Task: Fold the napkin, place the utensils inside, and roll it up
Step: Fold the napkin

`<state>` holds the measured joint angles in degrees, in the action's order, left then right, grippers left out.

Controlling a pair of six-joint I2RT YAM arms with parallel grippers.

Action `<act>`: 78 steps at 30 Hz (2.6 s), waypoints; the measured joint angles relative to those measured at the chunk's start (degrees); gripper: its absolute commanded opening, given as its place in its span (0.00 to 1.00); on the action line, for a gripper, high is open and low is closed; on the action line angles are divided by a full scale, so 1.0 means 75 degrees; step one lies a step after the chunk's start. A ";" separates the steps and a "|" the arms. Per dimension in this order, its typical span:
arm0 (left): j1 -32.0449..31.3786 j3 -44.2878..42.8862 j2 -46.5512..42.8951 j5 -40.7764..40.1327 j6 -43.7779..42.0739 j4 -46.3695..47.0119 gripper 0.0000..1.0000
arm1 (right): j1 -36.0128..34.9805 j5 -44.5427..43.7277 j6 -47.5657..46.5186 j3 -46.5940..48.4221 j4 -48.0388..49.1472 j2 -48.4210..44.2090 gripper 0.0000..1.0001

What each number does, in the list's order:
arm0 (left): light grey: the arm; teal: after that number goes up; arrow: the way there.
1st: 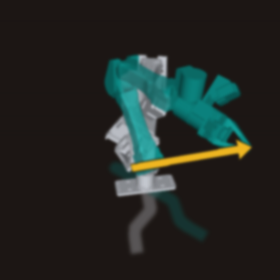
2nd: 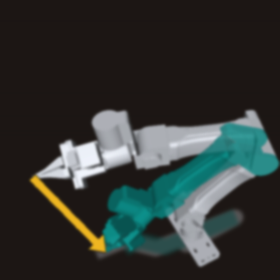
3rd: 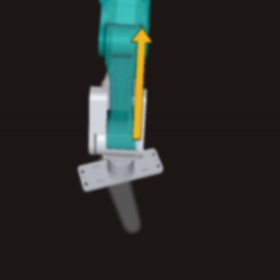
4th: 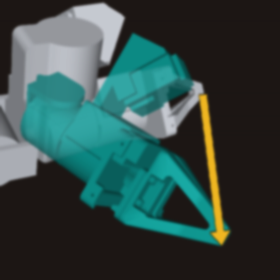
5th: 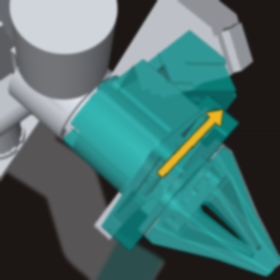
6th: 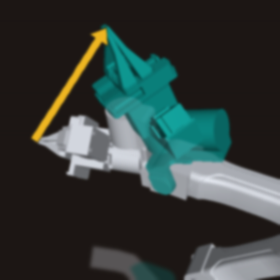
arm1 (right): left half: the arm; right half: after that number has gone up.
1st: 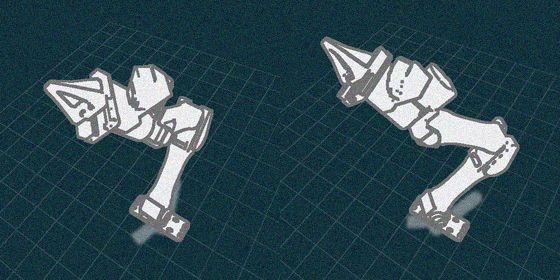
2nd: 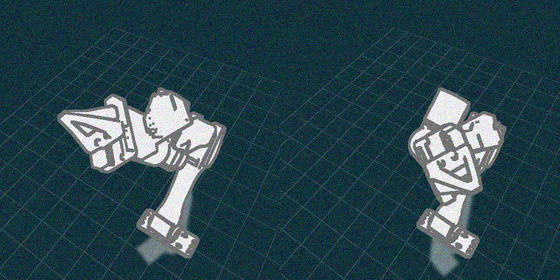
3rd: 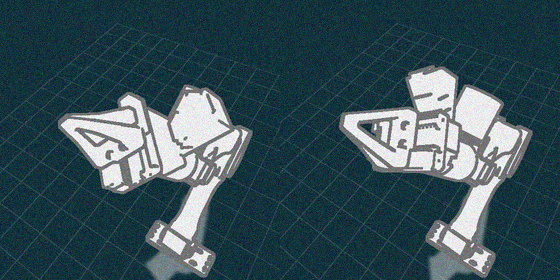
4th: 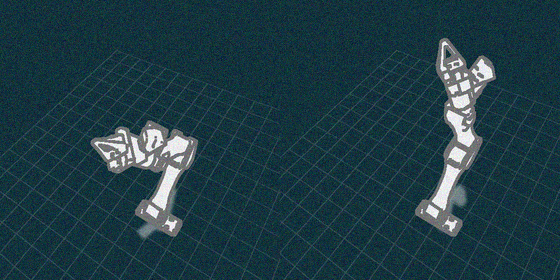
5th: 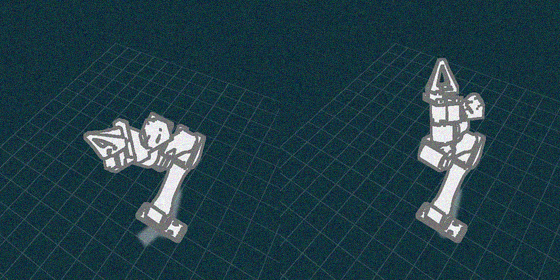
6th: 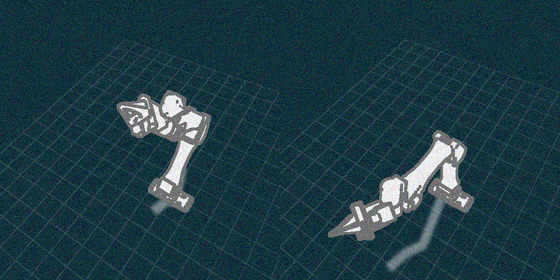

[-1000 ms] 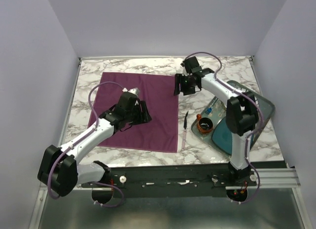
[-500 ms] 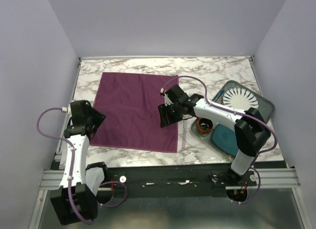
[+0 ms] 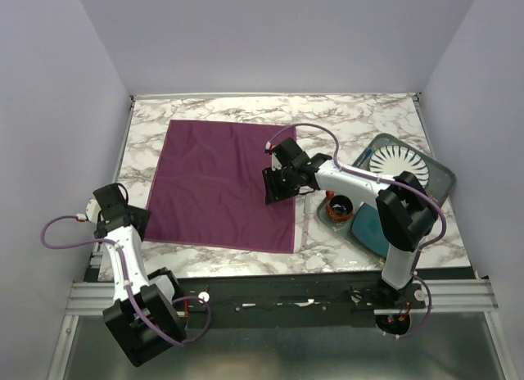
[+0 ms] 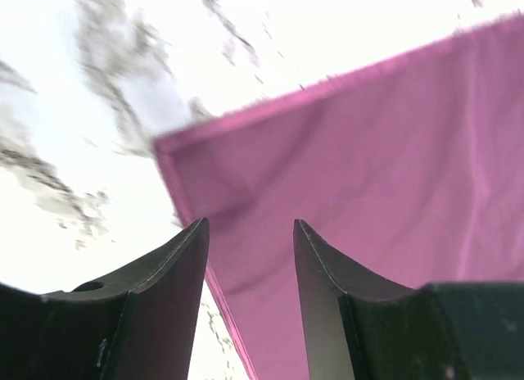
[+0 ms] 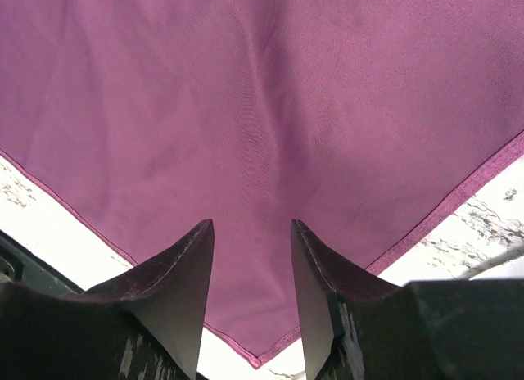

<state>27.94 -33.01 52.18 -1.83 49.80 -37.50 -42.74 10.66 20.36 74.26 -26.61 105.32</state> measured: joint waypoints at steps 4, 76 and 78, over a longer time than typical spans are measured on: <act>0.0370 -0.0044 0.0125 -0.0411 0.0029 -0.0029 0.57 | 0.0044 0.0000 0.0000 -0.0105 0.0085 0.0000 0.51; 0.0003 0.0428 0.1291 -0.1979 0.0015 0.1000 0.00 | 0.0259 0.0041 -0.0184 -0.0449 -0.0638 -0.1317 0.51; -0.0023 0.0391 0.0807 -0.1961 -0.0032 0.0895 0.00 | 0.0259 0.0041 -0.0184 -0.0516 -0.0638 -0.1378 0.51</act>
<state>27.77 -30.09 58.24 -16.53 49.56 -30.79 -40.80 10.96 18.98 70.39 -31.40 94.98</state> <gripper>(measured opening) 0.013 0.513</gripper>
